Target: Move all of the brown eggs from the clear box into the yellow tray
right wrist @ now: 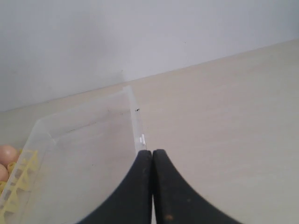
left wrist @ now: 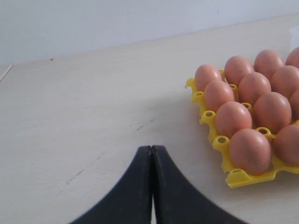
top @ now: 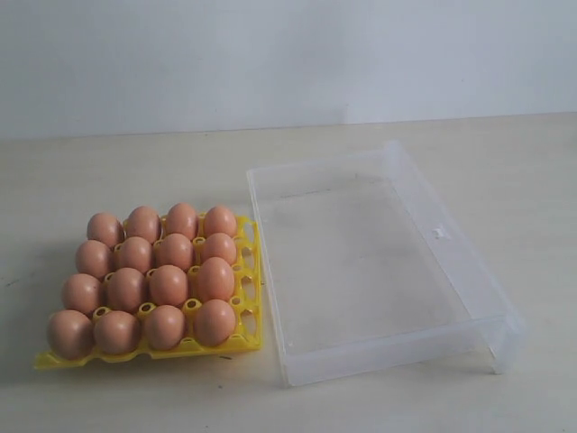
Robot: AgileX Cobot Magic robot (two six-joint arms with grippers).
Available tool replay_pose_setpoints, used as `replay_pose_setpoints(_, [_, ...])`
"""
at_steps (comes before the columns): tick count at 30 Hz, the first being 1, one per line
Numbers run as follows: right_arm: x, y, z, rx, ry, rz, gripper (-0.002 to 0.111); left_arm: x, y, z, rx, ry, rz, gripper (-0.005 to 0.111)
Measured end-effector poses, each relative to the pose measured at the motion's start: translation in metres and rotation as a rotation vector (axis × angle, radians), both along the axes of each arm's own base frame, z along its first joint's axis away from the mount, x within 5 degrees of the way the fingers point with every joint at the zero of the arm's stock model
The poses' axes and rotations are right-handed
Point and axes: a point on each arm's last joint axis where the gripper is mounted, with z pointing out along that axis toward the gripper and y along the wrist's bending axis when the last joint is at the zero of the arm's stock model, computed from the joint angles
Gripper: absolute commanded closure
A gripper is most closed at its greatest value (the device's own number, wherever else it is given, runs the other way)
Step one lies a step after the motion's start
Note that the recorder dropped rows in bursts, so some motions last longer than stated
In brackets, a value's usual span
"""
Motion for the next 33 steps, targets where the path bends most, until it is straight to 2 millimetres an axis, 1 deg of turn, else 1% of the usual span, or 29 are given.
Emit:
replay_pose_setpoints(4, [0.001, 0.0, -0.003, 0.0, 0.003, 0.001, 0.108, 0.0, 0.0, 0.0, 0.0, 0.0, 0.0, 0.107])
replay_pose_setpoints(7, [0.005, 0.001, -0.021, 0.016, 0.042, 0.005, 0.108, 0.0, 0.0, 0.0, 0.0, 0.0, 0.0, 0.107])
replay_pose_setpoints(8, [0.007, 0.002, -0.025, 0.025, 0.031, 0.007, 0.108, 0.0, 0.0, 0.0, 0.0, 0.0, 0.0, 0.107])
replay_pose_setpoints(11, [0.012, 0.002, -0.033, -0.003, -0.036, 0.004, 0.108, 0.0, 0.0, 0.0, 0.0, 0.0, 0.0, 0.107])
replay_pose_setpoints(15, [0.013, 0.001, -0.045, -0.039, -0.023, 0.003, 0.108, 0.0, 0.0, 0.0, 0.0, 0.0, 0.0, 0.107])
replay_pose_setpoints(19, [0.014, 0.001, -0.045, -0.072, -0.032, 0.01, 0.108, 0.0, 0.0, 0.0, 0.0, 0.0, 0.0, 0.107])
replay_pose_setpoints(26, [0.014, 0.001, -0.045, -0.227, -0.049, 0.045, 0.108, 0.0, 0.0, 0.0, 0.0, 0.0, 0.0, 0.107])
replay_pose_setpoints(33, [0.014, 0.001, -0.045, -0.265, -0.052, 0.053, 0.108, 0.0, 0.0, 0.0, 0.0, 0.0, 0.0, 0.107])
